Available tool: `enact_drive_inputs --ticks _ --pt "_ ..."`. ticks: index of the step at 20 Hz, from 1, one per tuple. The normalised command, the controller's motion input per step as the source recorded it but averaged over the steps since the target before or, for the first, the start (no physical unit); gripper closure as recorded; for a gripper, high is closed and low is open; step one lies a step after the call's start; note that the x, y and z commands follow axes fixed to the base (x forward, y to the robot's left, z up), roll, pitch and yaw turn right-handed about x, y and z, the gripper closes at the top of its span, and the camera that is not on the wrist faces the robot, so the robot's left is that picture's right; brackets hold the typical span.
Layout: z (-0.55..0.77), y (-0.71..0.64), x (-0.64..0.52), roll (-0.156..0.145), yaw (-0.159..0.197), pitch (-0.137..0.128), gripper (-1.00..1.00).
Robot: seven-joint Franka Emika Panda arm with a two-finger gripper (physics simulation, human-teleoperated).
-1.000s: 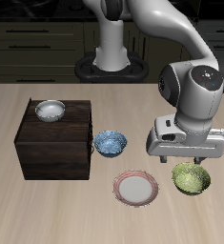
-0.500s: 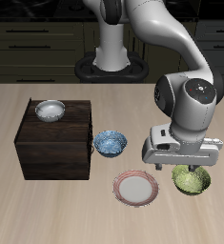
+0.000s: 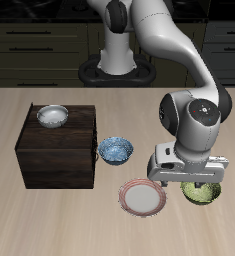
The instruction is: Place the green bowl on the plate next to the green bowl
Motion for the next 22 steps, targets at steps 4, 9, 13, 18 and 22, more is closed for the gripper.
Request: enact_drive_inputs --ticks 4,9,13,18,22 --pt "-0.28 0.05 -0.03 0.026 0.027 0.029 -1.0" --pt "-0.2 0.12 -0.06 0.035 0.003 0.028 1.0" --pt "-0.04 0.09 -0.06 0.046 -0.015 0.014 1.0" --pt "0.08 0.0 0.02 0.014 -0.015 -0.007 1.0" --pt "0.32 -0.05 -0.13 0.023 -0.008 -0.048 1.0"
